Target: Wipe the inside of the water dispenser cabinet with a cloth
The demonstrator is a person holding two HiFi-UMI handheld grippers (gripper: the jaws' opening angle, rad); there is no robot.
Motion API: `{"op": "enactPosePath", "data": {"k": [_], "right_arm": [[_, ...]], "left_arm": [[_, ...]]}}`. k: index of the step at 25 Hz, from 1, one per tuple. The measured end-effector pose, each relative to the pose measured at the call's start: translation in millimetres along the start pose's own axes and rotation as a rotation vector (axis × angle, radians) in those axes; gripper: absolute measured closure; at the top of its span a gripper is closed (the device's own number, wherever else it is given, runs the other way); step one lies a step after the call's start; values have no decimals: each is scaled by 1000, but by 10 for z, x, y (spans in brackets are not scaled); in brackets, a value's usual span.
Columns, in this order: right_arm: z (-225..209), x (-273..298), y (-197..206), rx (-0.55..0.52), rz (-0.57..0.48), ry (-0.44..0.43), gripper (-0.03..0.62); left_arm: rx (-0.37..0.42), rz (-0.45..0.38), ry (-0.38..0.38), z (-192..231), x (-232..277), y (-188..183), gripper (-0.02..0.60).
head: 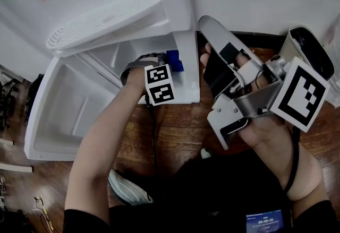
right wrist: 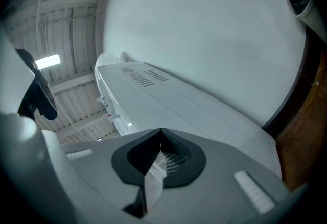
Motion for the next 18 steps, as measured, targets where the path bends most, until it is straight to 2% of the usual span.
{"op": "enactPosePath", "data": {"k": [2,5,7,8,9,11,14,16,18], "right_arm": [[11,0,-15,-12,-6,2,589],[19,-1,-18,-11,-13,3,589],[21,-4,-12,-5,-13,5,589],[23,-4,-10,-3,-12,5,589],[25,-2,-8,-2,-11,4,589],[28,5,-8,-1,-12,-1,589],[36,12,-9,4,-10,-6,589],[32,11,4,10,-5,-3,589],[8,2,21,16,2,8,589]], "left_arm": [[13,-27,67,-229,-228,3,453],[79,-56,178,-622,-553,-10,453],[61,-85,252,-765,-724,7,450],[29,-99,258,-747,-785,35,448],[-6,-106,232,-663,-824,75,448],[-58,-91,118,-349,-812,162,448],[-81,-25,-55,182,-529,207,448],[-79,28,-118,396,-217,237,448],[-71,77,-130,463,76,311,448]]}}
Point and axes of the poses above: the fingertips, and each gripper's own axes: x forward along the fingers, z to its left, y out of its underside, the point moved 10 cm from there along -x, backward along the fingers, and after that the axes turned 2 degrees about z, right-handed, at the moved point
